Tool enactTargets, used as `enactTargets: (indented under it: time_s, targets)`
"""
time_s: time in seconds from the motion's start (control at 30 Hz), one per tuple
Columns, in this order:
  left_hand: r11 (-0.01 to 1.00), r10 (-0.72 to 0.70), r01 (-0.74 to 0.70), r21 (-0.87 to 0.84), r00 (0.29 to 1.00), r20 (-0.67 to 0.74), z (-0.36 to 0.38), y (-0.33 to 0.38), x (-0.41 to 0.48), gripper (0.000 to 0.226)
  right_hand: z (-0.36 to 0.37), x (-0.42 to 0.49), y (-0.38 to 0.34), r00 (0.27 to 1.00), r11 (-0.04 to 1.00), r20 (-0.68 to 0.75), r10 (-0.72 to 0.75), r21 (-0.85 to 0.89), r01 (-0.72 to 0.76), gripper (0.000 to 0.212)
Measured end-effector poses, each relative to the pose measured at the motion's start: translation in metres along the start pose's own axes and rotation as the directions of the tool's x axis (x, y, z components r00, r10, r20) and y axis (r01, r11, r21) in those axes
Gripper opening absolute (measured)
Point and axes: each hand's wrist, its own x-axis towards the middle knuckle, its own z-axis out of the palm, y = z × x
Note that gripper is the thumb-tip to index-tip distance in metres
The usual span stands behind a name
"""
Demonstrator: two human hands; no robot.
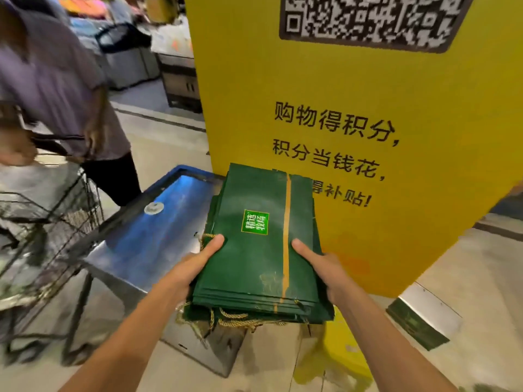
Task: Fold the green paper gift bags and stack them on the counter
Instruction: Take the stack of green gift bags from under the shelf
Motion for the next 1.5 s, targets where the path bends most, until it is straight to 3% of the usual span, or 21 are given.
enactTargets:
  time_s: [0.07, 0.2, 0.37, 0.47, 0.57, 0.67, 0.7, 0.8, 0.9, 0.97, 1.1, 1.37, 1.5]
  targets:
    - [0.998, 0.007, -0.013, -0.067, 0.996, -0.092, -0.022, 0.005, 0.003, 0.052, 0.027, 0.025, -0.012, 0.997, 0.999, 0.077, -0.001, -0.053, 0.005, 0.058]
    - [0.987, 0.011, -0.043, -0.156, 0.98, -0.198, -0.075, 0.006, 0.01, 0.078, 0.084, 0.071, -0.027, 0.974, 0.991, 0.224, 0.013, -0.135, 0.018, 0.062]
    - [0.968, -0.004, -0.075, -0.241, 0.951, -0.31, -0.122, 0.003, 0.005, 0.074, 0.153, 0.117, -0.036, 0.928, 0.971, 0.368, 0.053, -0.236, 0.038, 0.08]
    - [0.96, -0.013, -0.1, -0.262, 0.918, -0.397, -0.147, -0.004, 0.006, 0.103, 0.189, 0.137, -0.036, 0.88, 0.952, 0.463, 0.108, -0.304, 0.044, 0.082]
    - [0.949, -0.02, -0.147, -0.28, 0.856, -0.517, -0.161, -0.01, 0.0, 0.09, 0.227, 0.156, -0.037, 0.826, 0.927, 0.54, 0.161, -0.37, 0.061, 0.072]
    - [0.944, 0.0, -0.188, -0.272, 0.823, -0.568, -0.174, -0.022, 0.005, 0.123, 0.26, 0.176, -0.039, 0.763, 0.898, 0.609, 0.216, -0.431, 0.09, 0.063]
    - [0.944, 0.024, -0.215, -0.251, 0.802, -0.597, -0.174, -0.022, 0.005, 0.125, 0.271, 0.185, -0.039, 0.745, 0.889, 0.625, 0.231, -0.446, 0.099, 0.061]
    - [0.918, 0.032, -0.29, -0.271, 0.734, -0.678, -0.168, -0.017, 0.012, 0.105, 0.297, 0.212, -0.038, 0.688, 0.862, 0.665, 0.29, -0.494, 0.114, 0.055]
    - [0.905, -0.06, -0.274, -0.325, 0.674, -0.736, -0.165, -0.022, 0.026, 0.118, 0.321, 0.245, -0.034, 0.601, 0.825, 0.707, 0.373, -0.549, 0.135, 0.067]
    - [0.893, -0.115, -0.282, -0.352, 0.613, -0.782, -0.165, -0.033, 0.041, 0.122, 0.334, 0.265, -0.033, 0.563, 0.804, 0.724, 0.4, -0.571, 0.163, 0.062]
    - [0.848, -0.253, -0.29, -0.444, 0.515, -0.819, -0.152, -0.046, 0.065, 0.105, 0.348, 0.3, -0.029, 0.532, 0.746, 0.712, 0.458, -0.633, 0.205, 0.07]
    - [0.803, -0.376, -0.232, -0.55, 0.519, -0.767, -0.159, -0.066, 0.09, 0.1, 0.355, 0.328, -0.028, 0.485, 0.701, 0.691, 0.536, -0.685, 0.2, 0.067]
    - [0.795, -0.384, -0.183, -0.578, 0.585, -0.714, -0.153, -0.044, 0.084, 0.099, 0.353, 0.327, -0.03, 0.486, 0.718, 0.699, 0.525, -0.67, 0.189, 0.056]
